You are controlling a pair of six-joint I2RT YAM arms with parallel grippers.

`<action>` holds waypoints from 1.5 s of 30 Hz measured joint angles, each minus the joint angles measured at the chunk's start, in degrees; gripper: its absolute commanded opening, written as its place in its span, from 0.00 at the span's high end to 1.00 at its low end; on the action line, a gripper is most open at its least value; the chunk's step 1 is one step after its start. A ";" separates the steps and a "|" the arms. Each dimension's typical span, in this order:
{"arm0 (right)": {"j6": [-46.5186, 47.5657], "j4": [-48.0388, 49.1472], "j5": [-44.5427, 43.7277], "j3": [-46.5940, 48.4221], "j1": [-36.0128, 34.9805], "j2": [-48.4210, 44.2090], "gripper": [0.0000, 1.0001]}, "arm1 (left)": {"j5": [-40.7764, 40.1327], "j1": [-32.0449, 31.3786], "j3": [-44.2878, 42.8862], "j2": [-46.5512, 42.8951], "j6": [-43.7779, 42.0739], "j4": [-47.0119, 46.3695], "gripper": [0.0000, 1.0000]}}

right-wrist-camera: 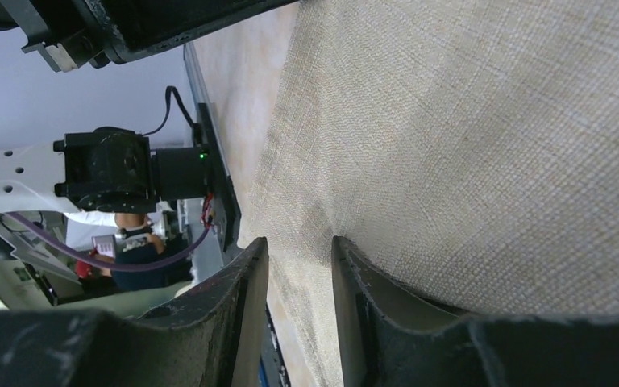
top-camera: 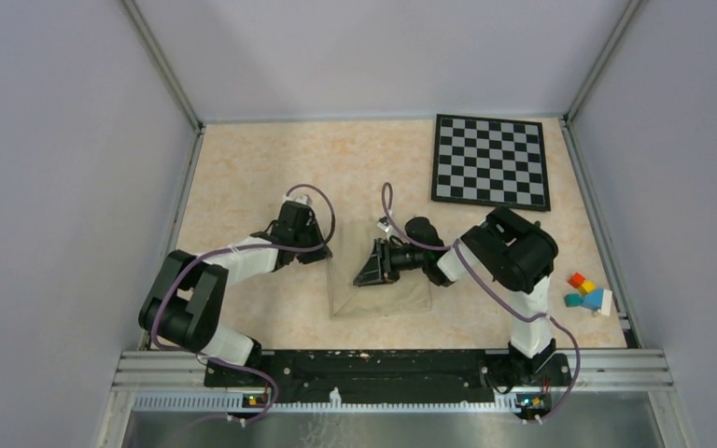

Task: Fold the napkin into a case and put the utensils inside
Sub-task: Smooth out the upper triangle-folded napkin at the center of the board.

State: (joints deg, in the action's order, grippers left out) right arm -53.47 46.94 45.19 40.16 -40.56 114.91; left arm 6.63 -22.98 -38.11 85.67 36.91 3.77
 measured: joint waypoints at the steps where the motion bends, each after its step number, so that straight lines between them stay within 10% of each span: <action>1: -0.28 0.55 -0.07 -0.13 0.00 0.04 0.64 | 0.13 0.09 0.42 -0.02 0.00 -0.70 0.85; 11: 7.67 -15.76 -5.20 5.51 -5.46 -9.03 0.53 | 0.50 0.09 3.76 -2.34 0.28 -3.80 0.84; 29: 6.49 -10.45 -7.04 5.25 -15.15 -2.69 0.47 | 1.55 0.20 4.92 -2.71 0.68 -5.40 0.83; 39: 24.09 -43.39 -26.18 12.04 -20.09 -17.62 0.27 | 7.26 3.50 5.77 -8.81 0.76 -0.20 0.26; 45: 24.70 -62.55 -45.79 22.86 -29.97 -16.09 0.53 | 12.63 12.50 5.81 -19.02 1.77 4.09 0.14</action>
State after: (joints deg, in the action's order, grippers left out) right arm -28.77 -15.62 -0.60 63.02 -70.52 98.83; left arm 19.27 -10.48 -32.29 66.65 38.68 7.86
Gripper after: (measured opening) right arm 0.577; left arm 0.840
